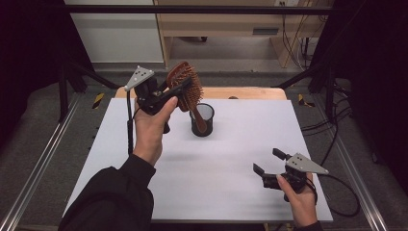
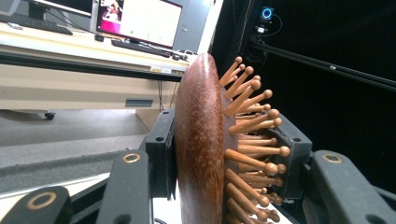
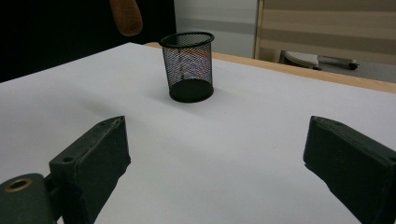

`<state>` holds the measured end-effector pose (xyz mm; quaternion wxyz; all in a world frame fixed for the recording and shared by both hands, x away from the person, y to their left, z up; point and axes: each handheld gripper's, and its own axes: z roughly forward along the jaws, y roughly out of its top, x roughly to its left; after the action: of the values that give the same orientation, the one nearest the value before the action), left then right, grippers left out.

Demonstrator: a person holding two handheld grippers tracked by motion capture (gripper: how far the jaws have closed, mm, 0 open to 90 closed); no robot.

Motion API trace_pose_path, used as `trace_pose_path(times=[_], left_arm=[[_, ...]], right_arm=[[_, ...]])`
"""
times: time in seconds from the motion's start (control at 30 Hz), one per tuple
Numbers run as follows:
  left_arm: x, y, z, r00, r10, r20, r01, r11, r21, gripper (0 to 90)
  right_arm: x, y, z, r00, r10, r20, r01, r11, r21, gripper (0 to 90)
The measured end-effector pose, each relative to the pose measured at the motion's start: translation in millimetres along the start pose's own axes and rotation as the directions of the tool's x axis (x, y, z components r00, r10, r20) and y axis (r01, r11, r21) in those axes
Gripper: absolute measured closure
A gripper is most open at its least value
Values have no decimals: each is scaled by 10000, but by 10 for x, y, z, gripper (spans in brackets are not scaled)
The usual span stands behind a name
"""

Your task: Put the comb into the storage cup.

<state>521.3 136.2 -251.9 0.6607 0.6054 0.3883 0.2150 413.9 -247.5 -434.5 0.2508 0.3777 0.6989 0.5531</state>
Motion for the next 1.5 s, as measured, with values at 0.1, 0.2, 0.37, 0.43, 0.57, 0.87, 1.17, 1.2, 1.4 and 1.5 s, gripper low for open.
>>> trace_pose_path(times=[0.1, 0.2, 0.37, 0.43, 0.57, 0.87, 1.17, 1.2, 1.4, 1.5], left_arm=[[17, 41, 81, 9998, 147, -157, -147, 9999, 25, 513], [27, 76, 172, 9993, 218, -320, -217, 9998, 26, 513], [31, 89, 294, 9968, 483, -638, -477, 9988, 112, 513], [42, 91, 334, 9959, 534, -733, -527, 9985, 112, 513], [76, 105, 404, 9942, 641, -869, -633, 9979, 111, 513], [94, 110, 579, 9844, 1361, -1111, -1348, 9907, 195, 513], [117, -19, 764, 9725, 2046, -1113, -1996, 9784, 545, 513], [129, -38, 785, 9712, 2113, -1104, -2056, 9768, 603, 513], [189, -152, 872, 9655, 2434, -924, -2363, 9683, 813, 513], [226, -207, 903, 9681, 2346, -882, -2271, 9699, 874, 513]], right_arm=[[-1, -3, 6, 10000, -13, -1, 13, 10000, 12, 73], [1, -4, 12, 10000, -5, -27, 5, 10000, 38, 73], [-4, -4, 5, 10000, -20, 10, 20, 10000, -15, 73], [-7, -5, 5, 10000, -6, 26, 7, 10000, -24, 73], [-6, -7, 7, 10000, -6, 28, 6, 10000, -22, 73], [-7, -8, 10, 10000, -20, 48, 20, 10000, -52, 73], [-5, -10, 12, 10000, -9, 55, 10, 10000, -70, 73], [-5, -11, 13, 10000, -15, 51, 15, 10000, -72, 73], [-3, -13, 16, 10000, -11, 70, 11, 10000, -76, 72], [1, -14, 17, 10000, -1, 48, 2, 10000, -71, 72]])
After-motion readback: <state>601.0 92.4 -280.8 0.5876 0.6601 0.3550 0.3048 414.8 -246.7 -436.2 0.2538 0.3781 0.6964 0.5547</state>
